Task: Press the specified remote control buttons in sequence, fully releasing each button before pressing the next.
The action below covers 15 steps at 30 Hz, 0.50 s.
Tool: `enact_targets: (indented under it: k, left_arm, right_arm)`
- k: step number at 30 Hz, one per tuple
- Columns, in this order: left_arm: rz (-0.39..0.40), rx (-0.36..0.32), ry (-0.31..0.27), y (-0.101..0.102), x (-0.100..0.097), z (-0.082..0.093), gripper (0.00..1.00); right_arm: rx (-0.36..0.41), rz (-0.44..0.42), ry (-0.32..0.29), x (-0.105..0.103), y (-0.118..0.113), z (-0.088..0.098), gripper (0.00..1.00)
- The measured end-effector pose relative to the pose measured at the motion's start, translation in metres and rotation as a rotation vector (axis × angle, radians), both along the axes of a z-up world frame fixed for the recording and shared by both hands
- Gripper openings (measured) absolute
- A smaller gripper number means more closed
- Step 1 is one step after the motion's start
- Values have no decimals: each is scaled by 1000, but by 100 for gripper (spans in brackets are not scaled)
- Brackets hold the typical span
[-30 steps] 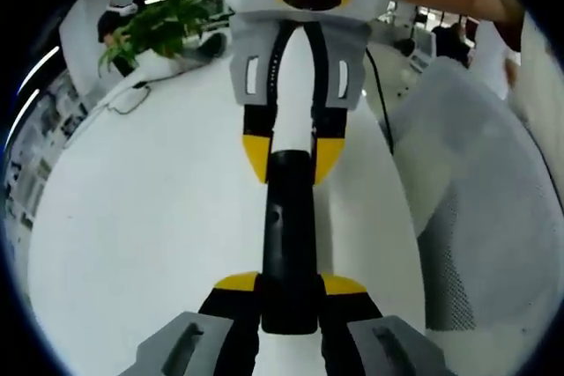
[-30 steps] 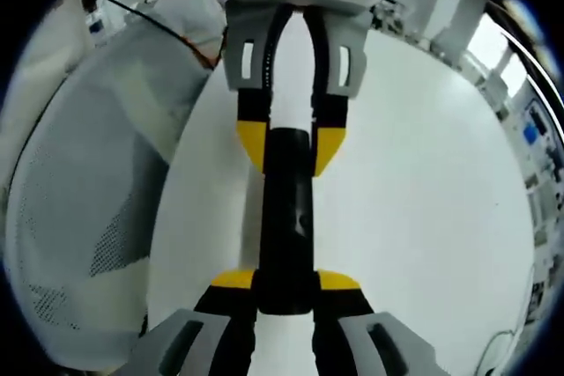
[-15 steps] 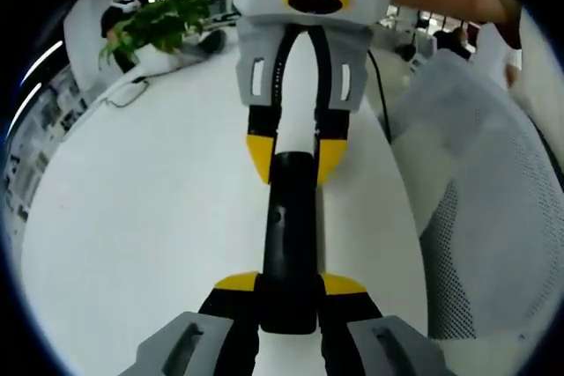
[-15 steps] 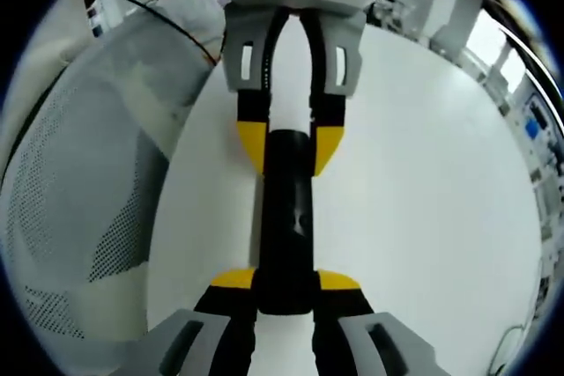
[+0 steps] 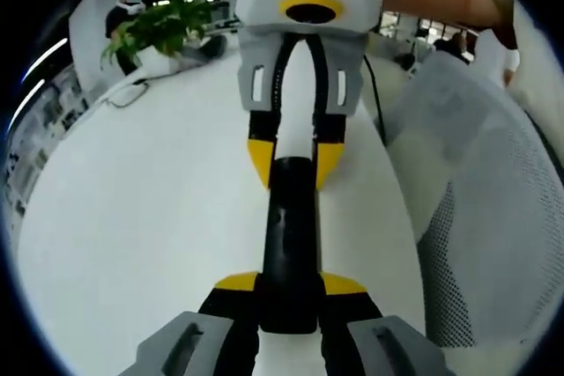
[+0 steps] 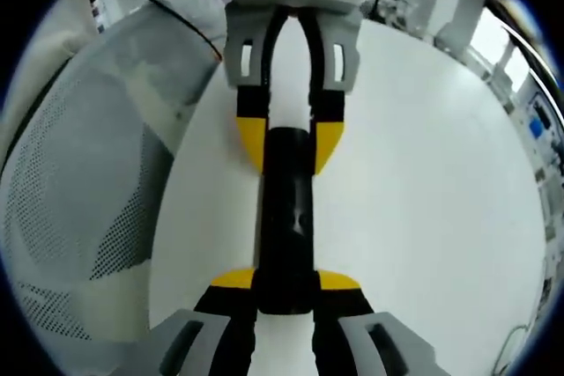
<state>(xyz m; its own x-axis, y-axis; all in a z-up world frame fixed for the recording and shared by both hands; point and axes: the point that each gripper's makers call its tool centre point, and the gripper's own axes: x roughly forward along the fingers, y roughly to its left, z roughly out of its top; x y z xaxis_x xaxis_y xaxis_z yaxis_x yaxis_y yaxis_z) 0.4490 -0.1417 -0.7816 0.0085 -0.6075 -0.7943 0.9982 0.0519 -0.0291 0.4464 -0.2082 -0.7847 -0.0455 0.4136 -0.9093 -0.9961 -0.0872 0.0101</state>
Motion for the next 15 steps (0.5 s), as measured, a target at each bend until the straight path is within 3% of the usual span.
enact_targets:
  k: [15]
  left_arm:
    - [24,-97,-22,-2,-2,2,24]
  right_arm:
    - [-9,5,-7,0,1,-1,21]
